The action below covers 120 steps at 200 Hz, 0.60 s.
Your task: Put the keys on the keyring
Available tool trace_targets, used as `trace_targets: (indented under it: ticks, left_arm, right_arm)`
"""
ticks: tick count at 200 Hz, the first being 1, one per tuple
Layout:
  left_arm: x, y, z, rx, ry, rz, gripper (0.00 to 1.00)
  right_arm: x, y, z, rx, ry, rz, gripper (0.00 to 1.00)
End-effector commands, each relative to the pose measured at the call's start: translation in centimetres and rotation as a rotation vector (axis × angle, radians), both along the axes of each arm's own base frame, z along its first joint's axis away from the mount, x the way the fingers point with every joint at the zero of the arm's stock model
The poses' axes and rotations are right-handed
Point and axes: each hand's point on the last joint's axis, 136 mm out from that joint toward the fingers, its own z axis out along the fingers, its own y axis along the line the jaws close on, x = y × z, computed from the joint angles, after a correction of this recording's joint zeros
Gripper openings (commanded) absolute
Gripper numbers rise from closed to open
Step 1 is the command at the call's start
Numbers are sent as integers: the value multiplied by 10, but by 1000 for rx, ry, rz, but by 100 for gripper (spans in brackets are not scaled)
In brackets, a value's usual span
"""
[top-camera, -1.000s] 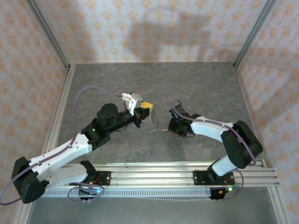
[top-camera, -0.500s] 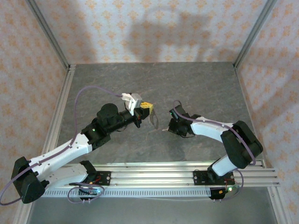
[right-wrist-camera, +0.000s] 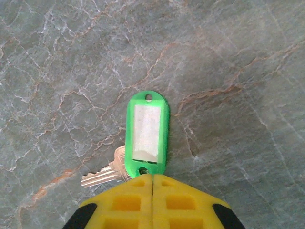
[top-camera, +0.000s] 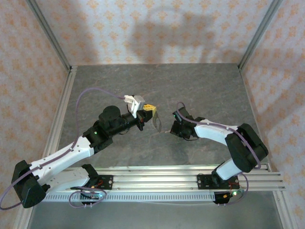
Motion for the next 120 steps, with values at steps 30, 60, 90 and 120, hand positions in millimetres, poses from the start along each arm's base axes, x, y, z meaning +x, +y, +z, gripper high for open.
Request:
trace_targets:
  ticks: [30,60,90,120]
  left_arm:
    - [2,1,27,-62,-53,1,0]
    - [2,2,27,-61,-54,3,0]
    - [2,2,27,-60,-53,3,0]
    - [2,2,27,-59,-54,4,0]
  right_arm:
    - [-3,-1,-4,5,3,-7,17]
    - [-2,1,-6,6,3,-7,17]
    - [-1,2,-7,9,4,-9,17]
    - [-1,1,-9,5,5,-10,14]
